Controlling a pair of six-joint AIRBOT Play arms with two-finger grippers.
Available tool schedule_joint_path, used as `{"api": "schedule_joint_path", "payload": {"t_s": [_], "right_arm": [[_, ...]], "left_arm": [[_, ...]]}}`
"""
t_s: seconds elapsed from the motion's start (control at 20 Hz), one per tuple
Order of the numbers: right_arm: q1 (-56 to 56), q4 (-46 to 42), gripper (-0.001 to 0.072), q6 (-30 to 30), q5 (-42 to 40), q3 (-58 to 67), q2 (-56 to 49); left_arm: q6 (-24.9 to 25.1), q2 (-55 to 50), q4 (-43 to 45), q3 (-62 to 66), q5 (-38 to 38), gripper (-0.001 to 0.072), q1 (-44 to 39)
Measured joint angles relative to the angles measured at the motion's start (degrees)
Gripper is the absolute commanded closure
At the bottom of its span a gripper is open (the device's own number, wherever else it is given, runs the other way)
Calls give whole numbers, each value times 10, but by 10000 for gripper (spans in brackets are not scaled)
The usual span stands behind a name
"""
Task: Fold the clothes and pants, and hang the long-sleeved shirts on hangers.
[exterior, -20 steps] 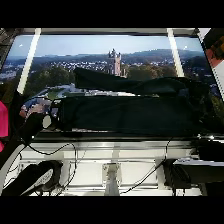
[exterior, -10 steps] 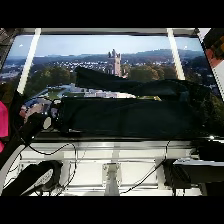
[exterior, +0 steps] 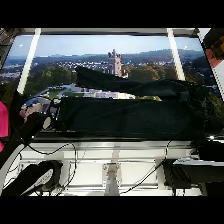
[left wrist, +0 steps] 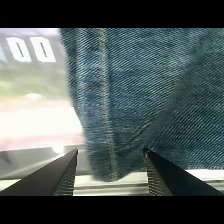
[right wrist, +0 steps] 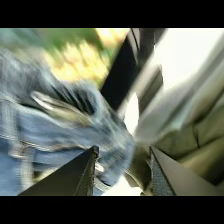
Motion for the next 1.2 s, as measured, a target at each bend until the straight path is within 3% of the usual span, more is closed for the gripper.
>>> {"api": "schedule_joint_path", "payload": {"t_s": [0.25,0.35,0.5,0.55,0.6,0.75,0.85,1.05,1.2], "right_arm": [[3,110,319,3,-30,118,0],[9,172,317,3,-40,138,-4],[31,261,298,2,-52,153,-22],[41,280,193,1,-59,156,-28],[53,296,146,1,-71,158,-35],[90,325,145,0,-116,161,-49],[112,334,49,0,-145,162,-56],[146,342,34,0,-187,163,-71],[158,344,35,-1,-205,163,-76]], "left_arm": [[-59,9,31,101,23,267,1],[-83,-1,-2,141,59,288,3],[-87,-43,-118,180,120,283,13],[-82,-63,-162,188,143,236,18],[-80,-84,-210,195,171,228,24],[-75,-149,-326,211,263,228,40],[-74,-194,-382,223,305,228,50],[-73,-276,-494,251,351,228,71],[-72,-324,-531,278,363,237,82]]}}
